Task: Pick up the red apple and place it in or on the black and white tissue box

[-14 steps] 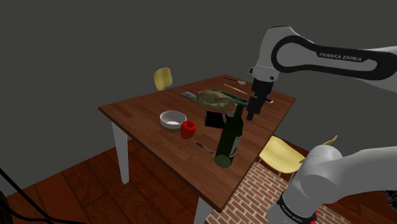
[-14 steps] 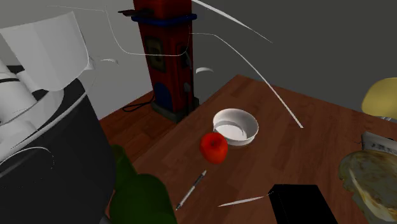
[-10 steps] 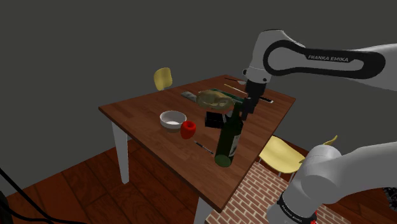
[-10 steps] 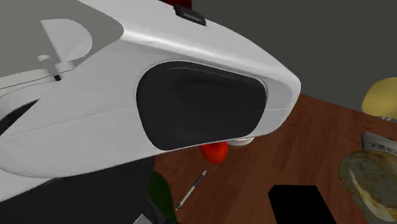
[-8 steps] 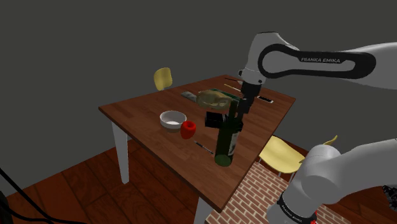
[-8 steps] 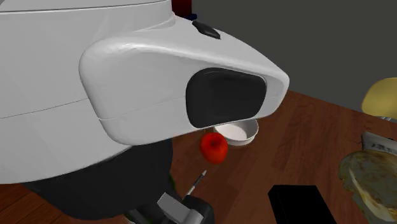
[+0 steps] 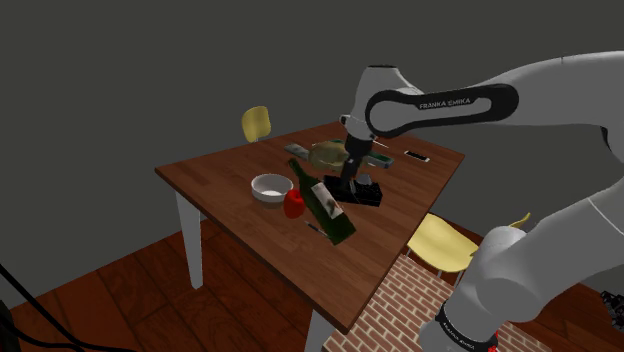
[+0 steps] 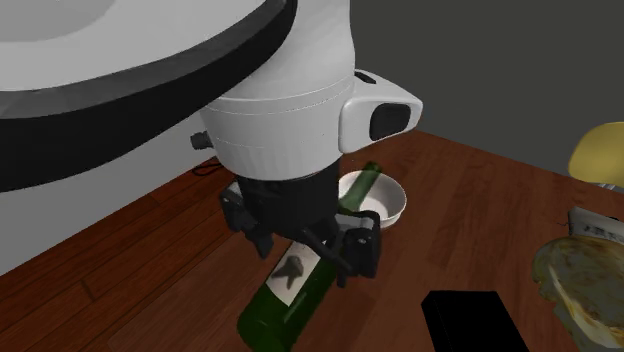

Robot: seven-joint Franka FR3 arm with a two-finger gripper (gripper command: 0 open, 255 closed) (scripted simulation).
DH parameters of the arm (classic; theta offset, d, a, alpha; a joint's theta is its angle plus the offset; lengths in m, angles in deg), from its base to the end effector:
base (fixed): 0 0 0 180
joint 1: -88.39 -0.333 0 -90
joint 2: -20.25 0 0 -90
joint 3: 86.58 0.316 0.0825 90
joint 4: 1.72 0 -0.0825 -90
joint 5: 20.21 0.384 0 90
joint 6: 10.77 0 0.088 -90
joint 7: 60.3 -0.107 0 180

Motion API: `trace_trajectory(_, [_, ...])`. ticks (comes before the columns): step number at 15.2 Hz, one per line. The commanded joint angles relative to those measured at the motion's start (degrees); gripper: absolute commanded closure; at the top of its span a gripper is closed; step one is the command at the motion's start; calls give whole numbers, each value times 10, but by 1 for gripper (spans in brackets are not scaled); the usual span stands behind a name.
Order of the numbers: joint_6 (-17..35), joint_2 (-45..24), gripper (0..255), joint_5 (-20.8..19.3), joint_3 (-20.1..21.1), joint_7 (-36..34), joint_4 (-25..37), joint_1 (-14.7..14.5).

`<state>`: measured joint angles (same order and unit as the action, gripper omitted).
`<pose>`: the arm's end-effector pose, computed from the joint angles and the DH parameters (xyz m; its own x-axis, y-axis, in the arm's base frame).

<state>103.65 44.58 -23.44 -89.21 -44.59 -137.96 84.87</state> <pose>0.4248 0.0020 0.4850 0.9499 0.3109 0.0326 0.3094 -0.9499 0.0438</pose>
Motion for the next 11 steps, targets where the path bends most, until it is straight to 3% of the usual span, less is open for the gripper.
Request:
trace_trajectory(1, [39,-41,0,-2,3,13,15,-8])
trace_trajectory(11, [167,-223,0,-21,23,74,124,-36])
